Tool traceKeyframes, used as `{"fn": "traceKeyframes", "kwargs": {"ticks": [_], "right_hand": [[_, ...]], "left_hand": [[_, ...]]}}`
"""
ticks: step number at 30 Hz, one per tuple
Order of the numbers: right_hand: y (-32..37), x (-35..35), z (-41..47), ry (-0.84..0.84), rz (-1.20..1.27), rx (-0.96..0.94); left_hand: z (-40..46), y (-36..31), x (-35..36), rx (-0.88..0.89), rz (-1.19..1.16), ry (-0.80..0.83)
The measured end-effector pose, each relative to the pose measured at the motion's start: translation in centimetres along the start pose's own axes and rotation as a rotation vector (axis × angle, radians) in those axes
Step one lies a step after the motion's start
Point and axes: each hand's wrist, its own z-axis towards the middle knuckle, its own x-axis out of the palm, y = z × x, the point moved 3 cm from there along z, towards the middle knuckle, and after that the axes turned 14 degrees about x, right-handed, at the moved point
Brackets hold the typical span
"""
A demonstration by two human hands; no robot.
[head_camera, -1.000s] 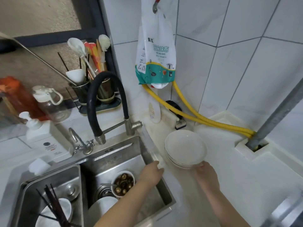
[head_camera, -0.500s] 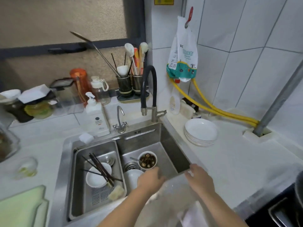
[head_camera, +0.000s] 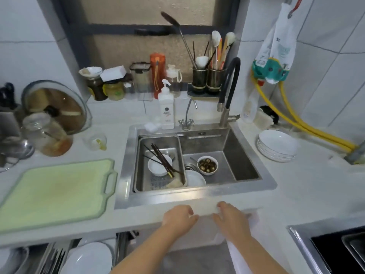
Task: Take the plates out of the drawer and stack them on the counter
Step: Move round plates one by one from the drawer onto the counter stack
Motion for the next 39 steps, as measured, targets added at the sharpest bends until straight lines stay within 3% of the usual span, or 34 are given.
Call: {"fn": "traceKeyframes", "kwargs": {"ticks": [15,22,32,39], "right_hand": [[5.3,10.2,-12.7,0.242,-0.261,-0.462],[9.6,14.0,-17.7,0.315,-0.342,-0.570],[20.6,19.7,-20.3,0.380,-0.319,-0.513],[26.5,25.8,-19.2,0.479,-0.313,-0.258]], "left_hand": [[-20.3,7.1,7.7,-0.451,-0.134,-0.100],[-27.7,12.4,8.1,-0.617,-0.287,-0.185],[-31.3,25.6,4.5,-0.629,-0.236,-0.123],[-29.3,35.6,3.7,-0.574,-0.202,-0.004]]}}
